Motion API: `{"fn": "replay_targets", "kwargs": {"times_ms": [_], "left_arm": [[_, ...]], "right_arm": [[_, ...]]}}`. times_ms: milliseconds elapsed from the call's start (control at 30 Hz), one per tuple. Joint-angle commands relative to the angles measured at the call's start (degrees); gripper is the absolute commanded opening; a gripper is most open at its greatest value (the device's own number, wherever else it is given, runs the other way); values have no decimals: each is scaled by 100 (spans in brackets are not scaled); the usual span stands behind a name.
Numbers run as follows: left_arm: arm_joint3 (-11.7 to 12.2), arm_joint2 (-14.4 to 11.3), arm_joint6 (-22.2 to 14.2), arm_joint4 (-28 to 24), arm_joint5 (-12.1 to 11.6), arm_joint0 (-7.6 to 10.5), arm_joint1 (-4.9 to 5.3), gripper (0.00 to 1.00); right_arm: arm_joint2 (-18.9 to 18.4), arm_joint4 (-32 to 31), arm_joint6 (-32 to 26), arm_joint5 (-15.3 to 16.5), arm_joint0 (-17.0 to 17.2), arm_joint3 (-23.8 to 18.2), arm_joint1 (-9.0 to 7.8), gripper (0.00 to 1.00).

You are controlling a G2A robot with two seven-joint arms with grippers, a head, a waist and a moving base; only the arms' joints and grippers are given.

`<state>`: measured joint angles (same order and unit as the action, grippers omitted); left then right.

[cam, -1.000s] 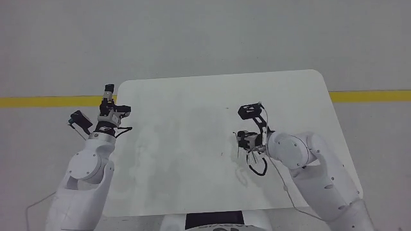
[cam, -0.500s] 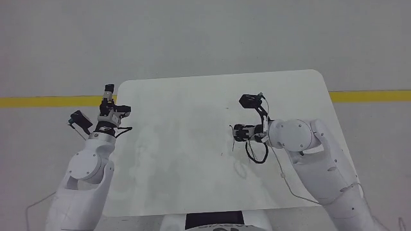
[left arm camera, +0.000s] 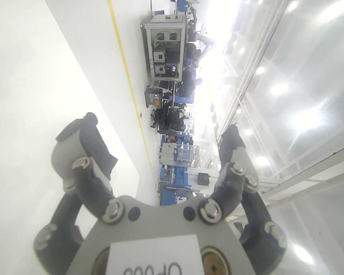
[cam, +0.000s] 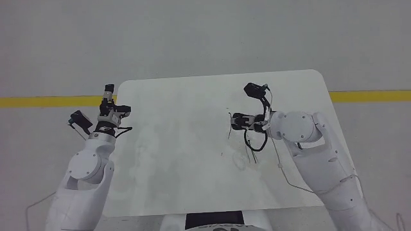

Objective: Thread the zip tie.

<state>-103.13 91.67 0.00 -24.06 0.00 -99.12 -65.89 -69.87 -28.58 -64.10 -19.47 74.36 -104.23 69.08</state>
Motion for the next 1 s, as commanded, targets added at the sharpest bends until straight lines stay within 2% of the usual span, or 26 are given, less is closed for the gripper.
{"fn": "replay_targets", "kwargs": {"times_ms": [0,133,200,667,767,800,833,967], "left_arm": [[0,0,0,0,0,0,0,100],[0,0,0,0,0,0,0,100],[0,0,0,0,0,0,0,100],[0,0,0,0,0,0,0,100],[0,0,0,0,0,0,0,100],[-46,-19,-58,132,-58,22,4,100],[-110,-46,-199,437,-203,9,16,100],[-240,-111,-379,1264,-691,-71,35,100]], "right_arm": [[-47,-17,77,-1,-96,182,75,0],[-236,47,245,-1,-240,489,295,0],[-323,103,339,-1,-245,492,380,0],[-323,103,339,-1,-245,492,380,0],[-431,269,810,-1,-175,628,409,0],[-455,308,846,-1,-186,659,418,0],[-486,309,890,-1,-206,688,430,0],[-574,329,912,-1,-257,779,482,0]]}}
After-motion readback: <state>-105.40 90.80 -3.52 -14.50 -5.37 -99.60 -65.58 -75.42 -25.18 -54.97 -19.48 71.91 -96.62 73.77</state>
